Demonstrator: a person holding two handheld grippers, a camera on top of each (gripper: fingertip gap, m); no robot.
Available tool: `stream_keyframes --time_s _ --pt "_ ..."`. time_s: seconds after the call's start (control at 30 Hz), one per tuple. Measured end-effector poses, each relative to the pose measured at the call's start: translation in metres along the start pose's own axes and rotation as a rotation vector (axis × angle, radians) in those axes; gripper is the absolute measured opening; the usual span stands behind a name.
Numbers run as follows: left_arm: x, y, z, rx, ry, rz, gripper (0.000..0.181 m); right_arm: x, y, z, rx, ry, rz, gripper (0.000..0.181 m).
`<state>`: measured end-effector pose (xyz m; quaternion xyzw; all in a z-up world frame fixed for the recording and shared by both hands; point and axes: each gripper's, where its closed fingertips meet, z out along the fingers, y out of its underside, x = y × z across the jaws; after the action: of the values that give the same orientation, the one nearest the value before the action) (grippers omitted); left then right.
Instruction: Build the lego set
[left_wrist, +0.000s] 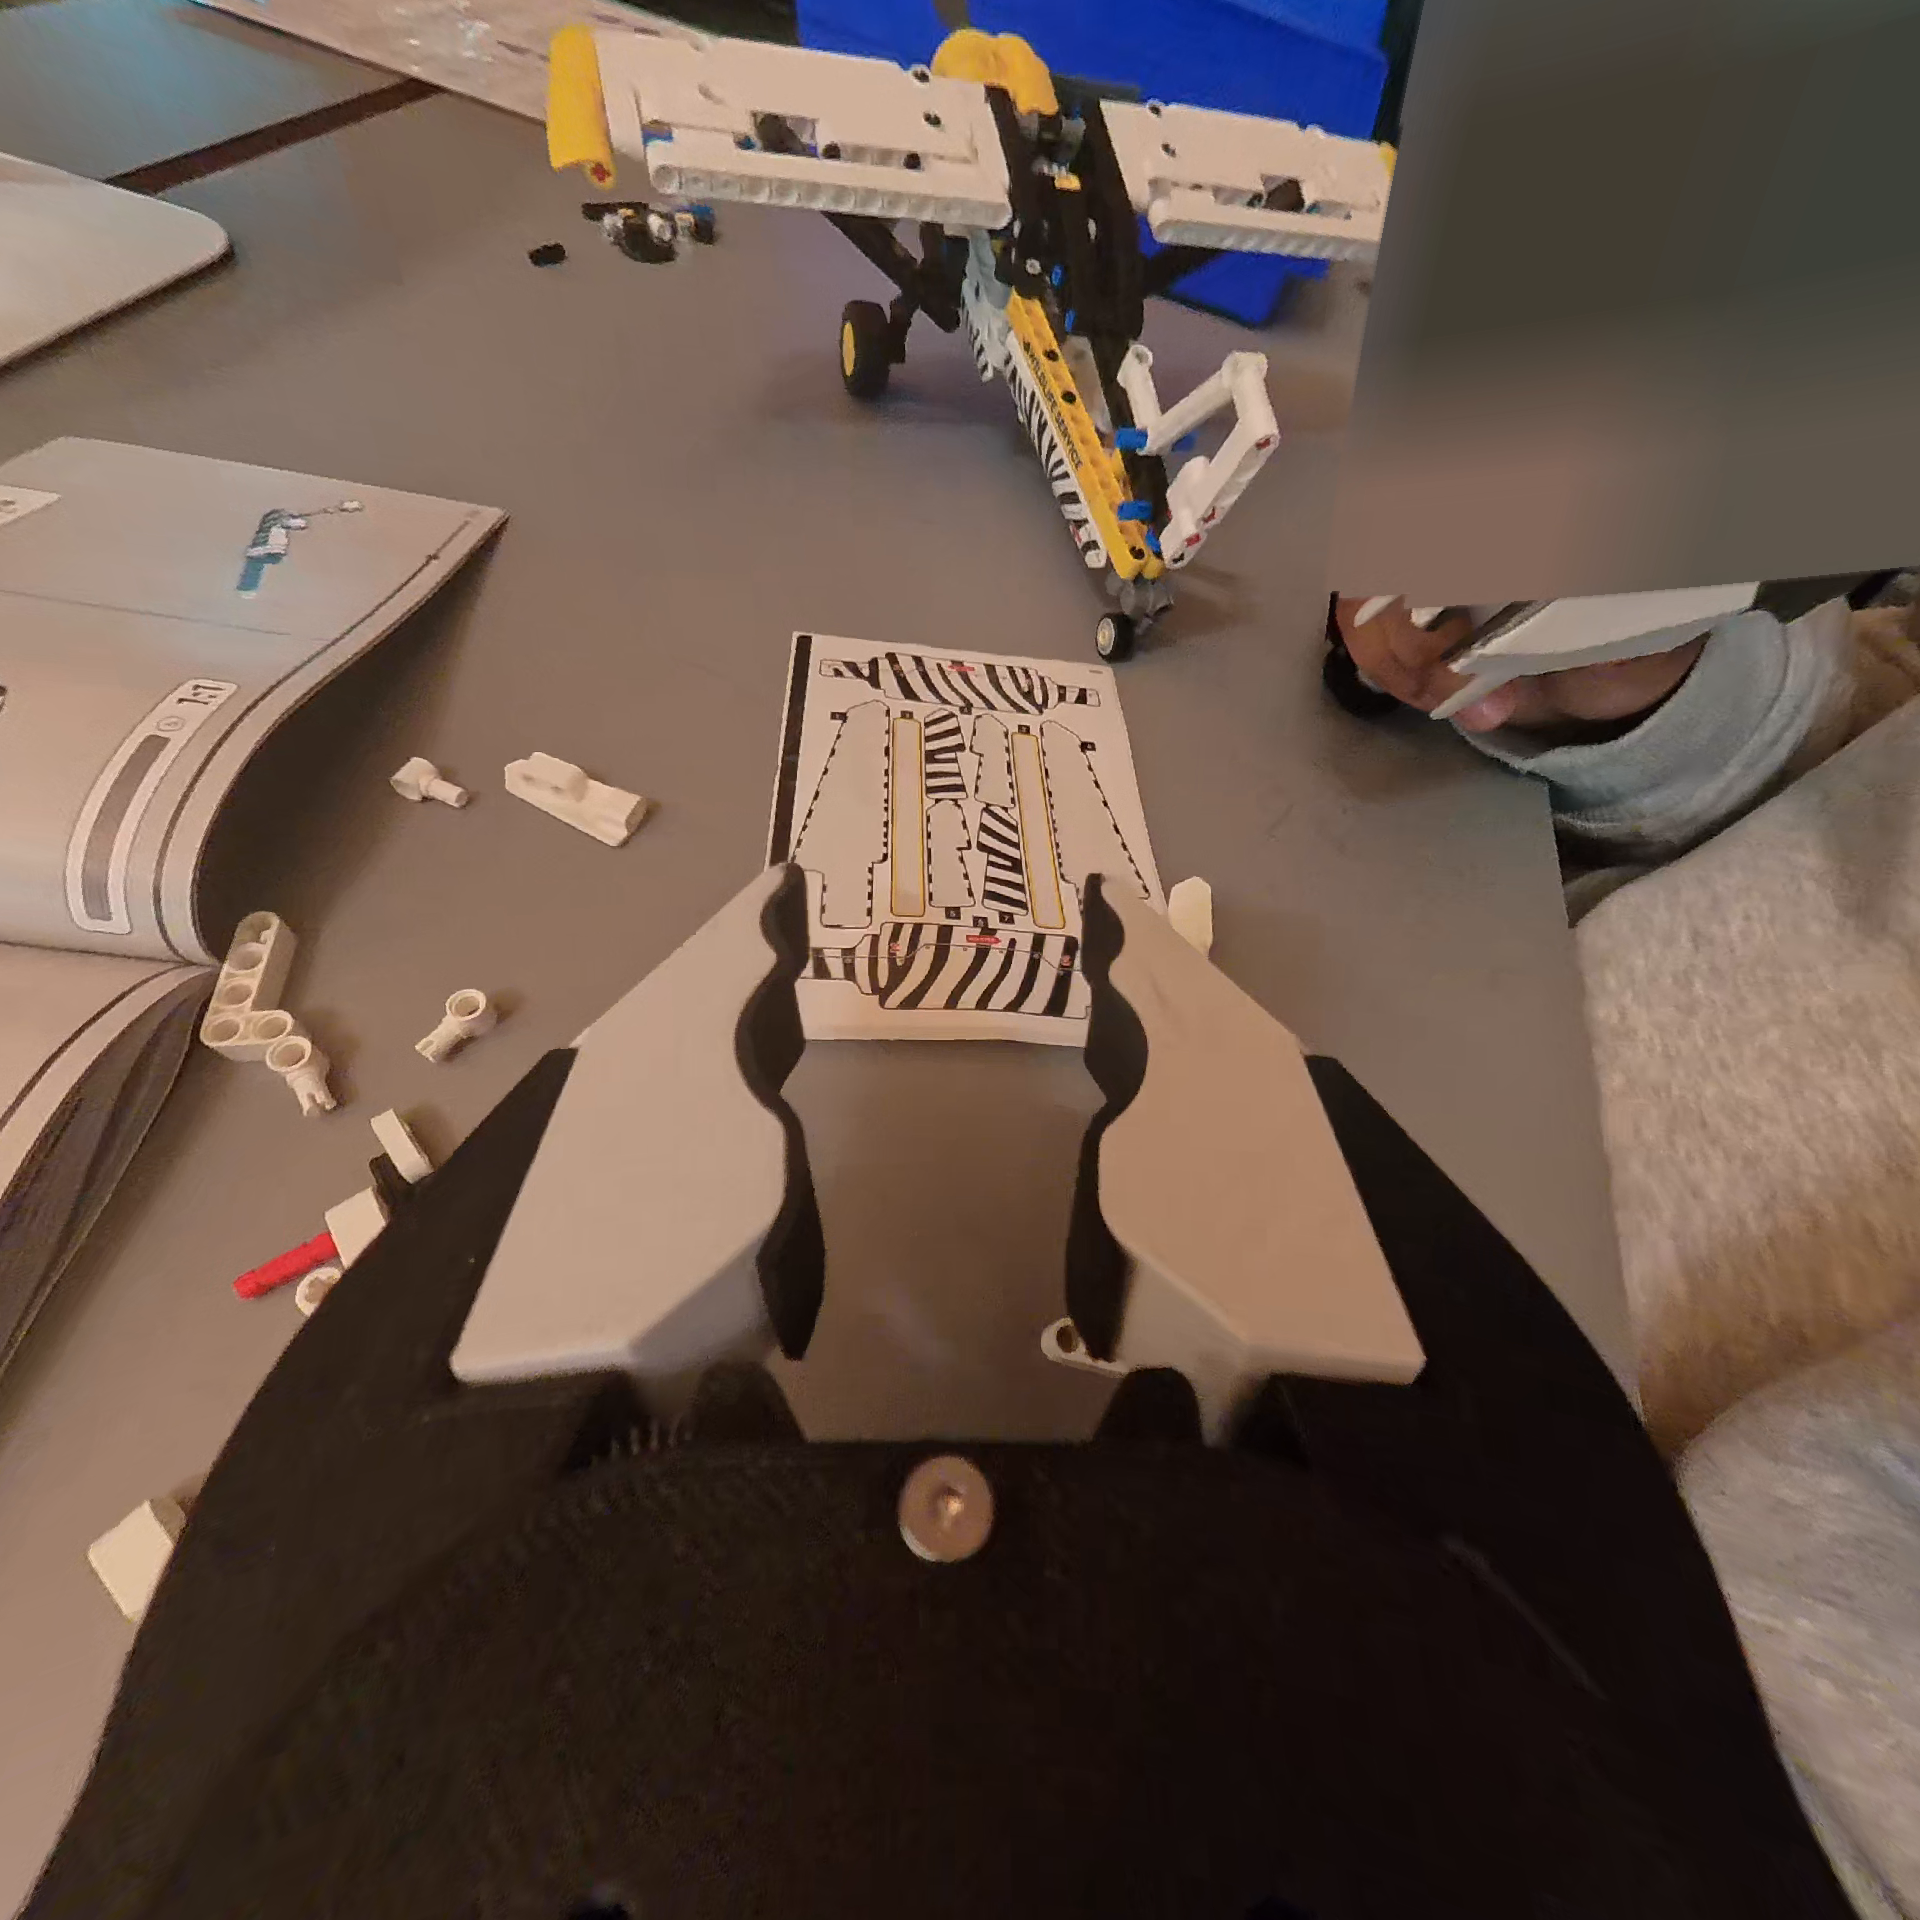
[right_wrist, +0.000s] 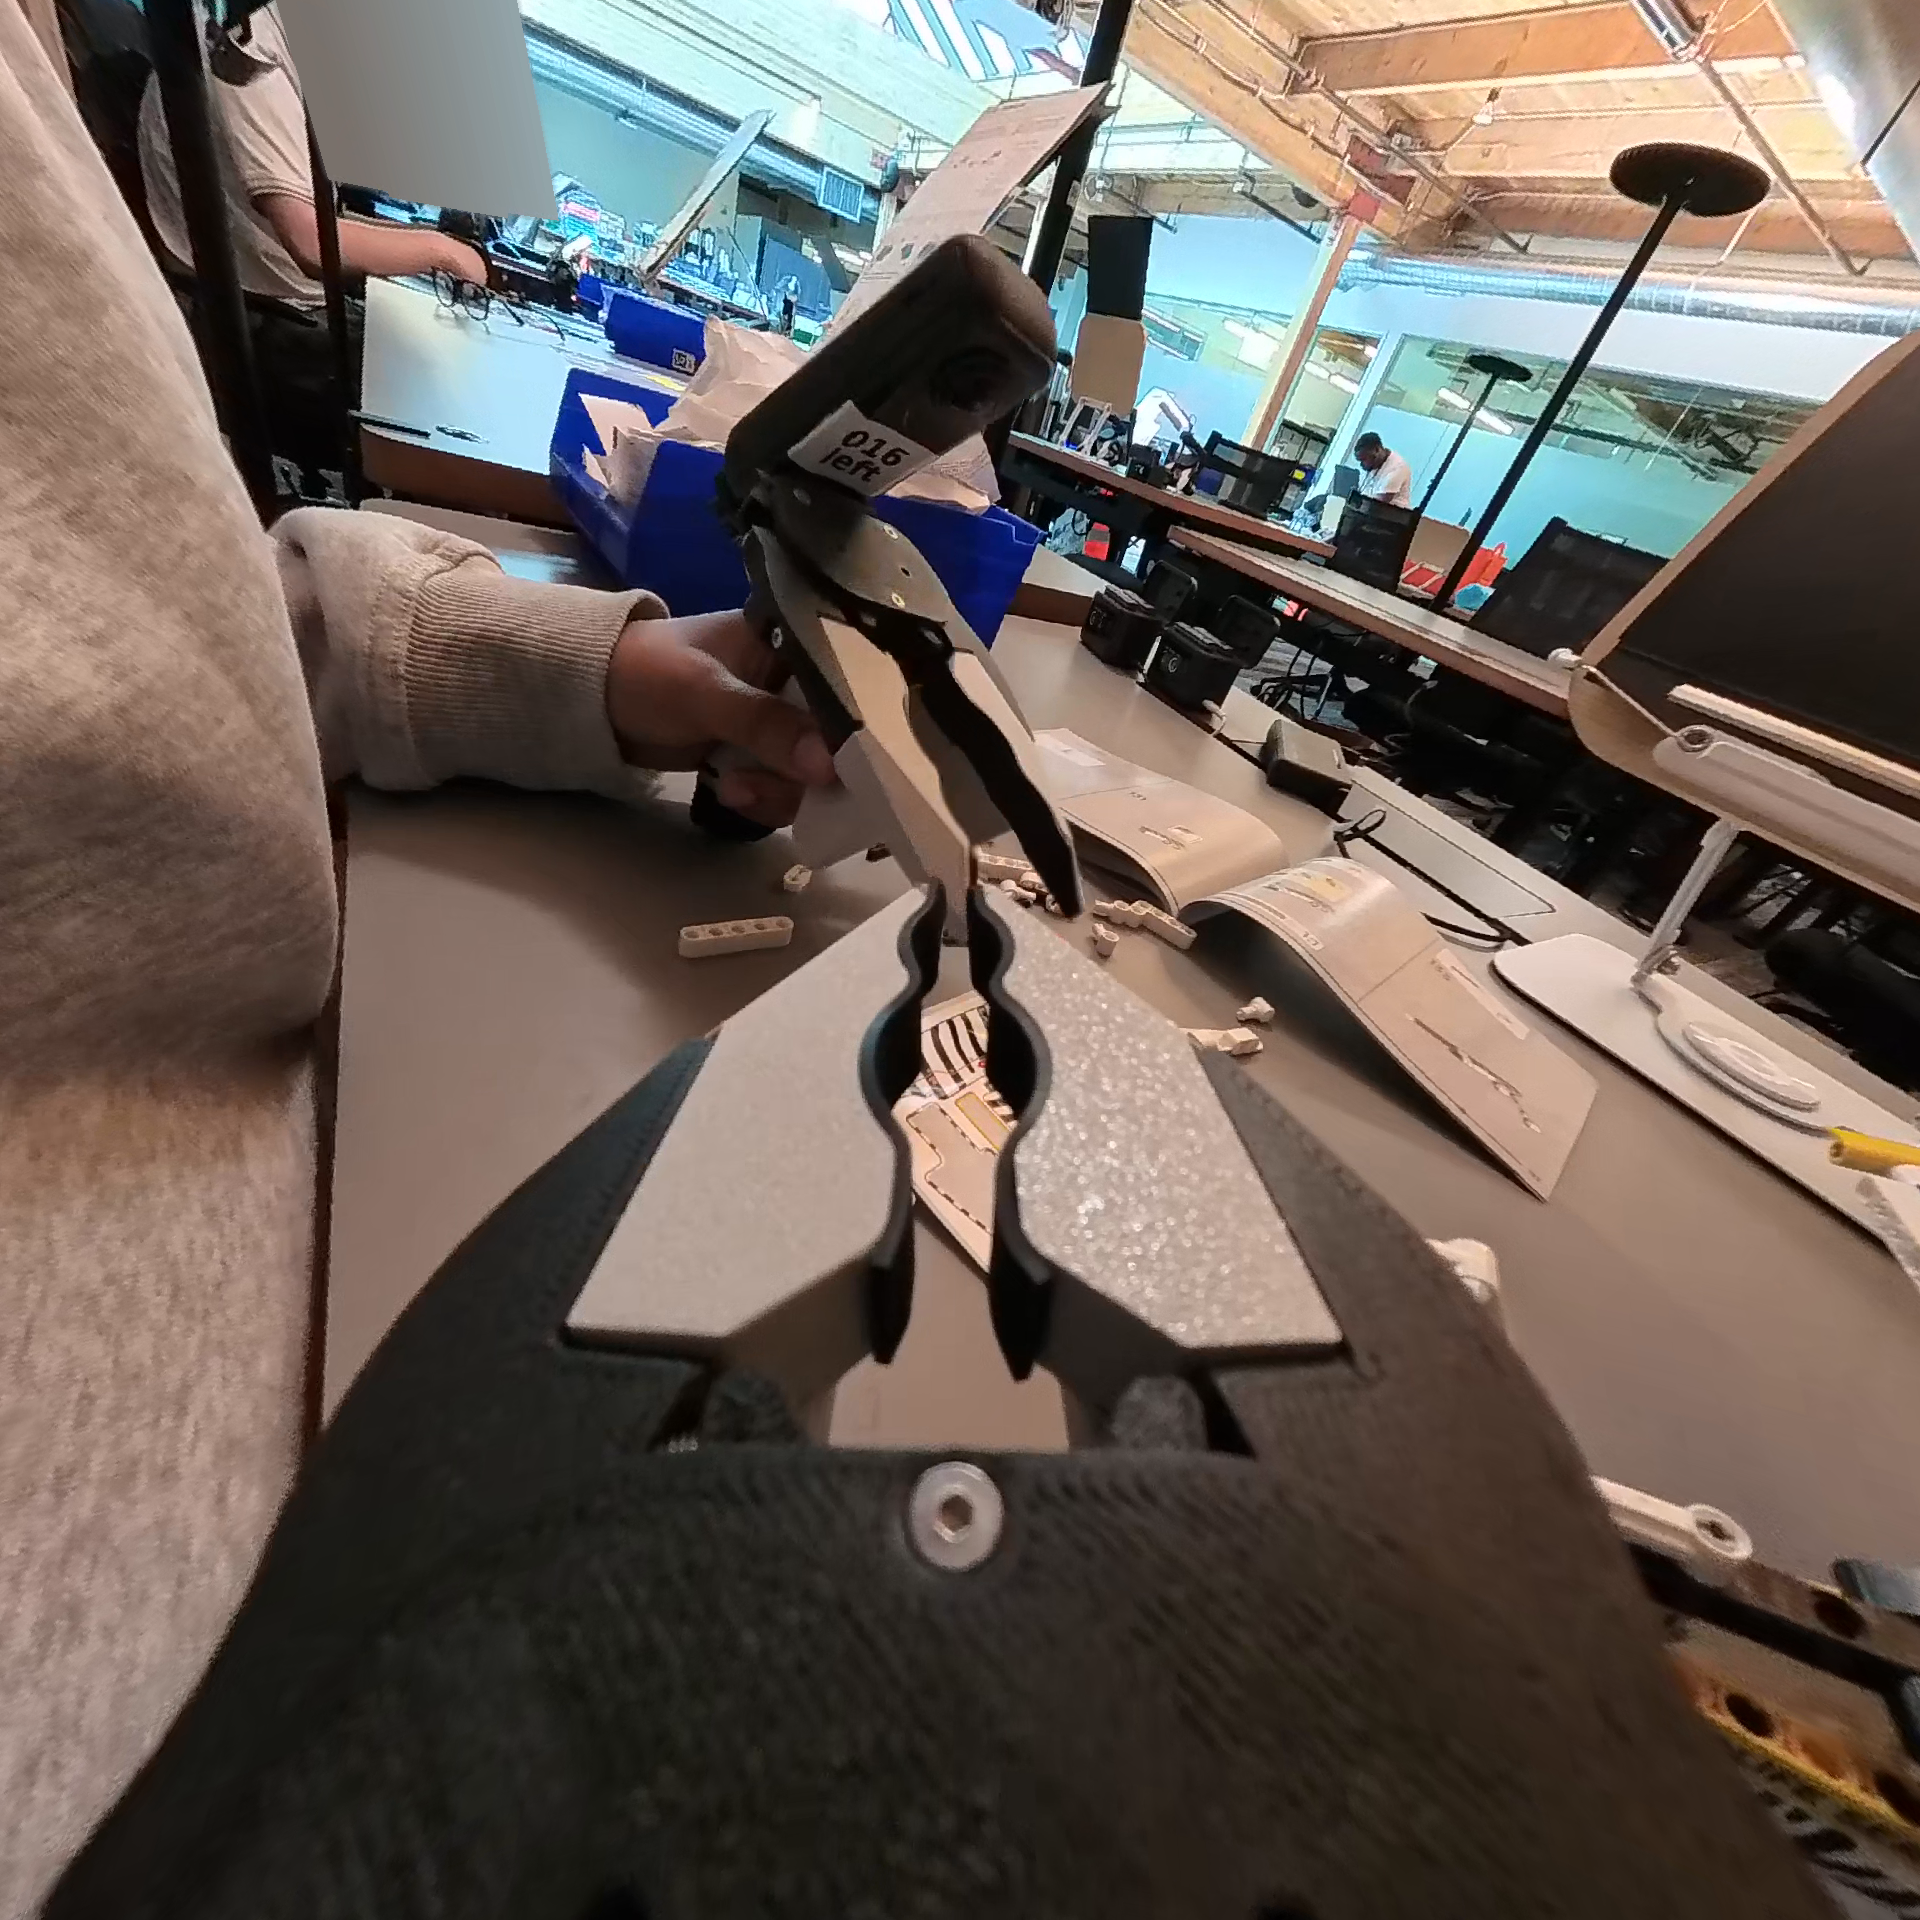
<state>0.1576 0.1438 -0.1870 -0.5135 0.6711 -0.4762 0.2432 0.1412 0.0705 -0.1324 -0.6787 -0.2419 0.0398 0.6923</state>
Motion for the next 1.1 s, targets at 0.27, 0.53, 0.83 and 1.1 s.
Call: stream_keyframes --time_s 0.27,0.53,0.83,1.1 --pt "-0.020 0.000 0.015 -0.040 -0.053 -0.147 0.077 0.003 0.003 0.003 -0.015 0.000 0.002 0.003" --pt "-0.030 0.027 0.055 -0.376 -0.210 -0.023 0.090 0.002 0.004 0.001 -0.014 0.006 -0.025 0.002" --pt "-0.013 0.009 0.046 -0.206 -0.076 -0.108 0.000 0.005 0.002 -0.003 0.007 0.021 -0.023 0.002" --pt "-0.009 -0.035 0.010 0.127 0.067 -0.255 0.000 0.018 -0.001 -0.006 0.018 0.107 -0.041 0.010"
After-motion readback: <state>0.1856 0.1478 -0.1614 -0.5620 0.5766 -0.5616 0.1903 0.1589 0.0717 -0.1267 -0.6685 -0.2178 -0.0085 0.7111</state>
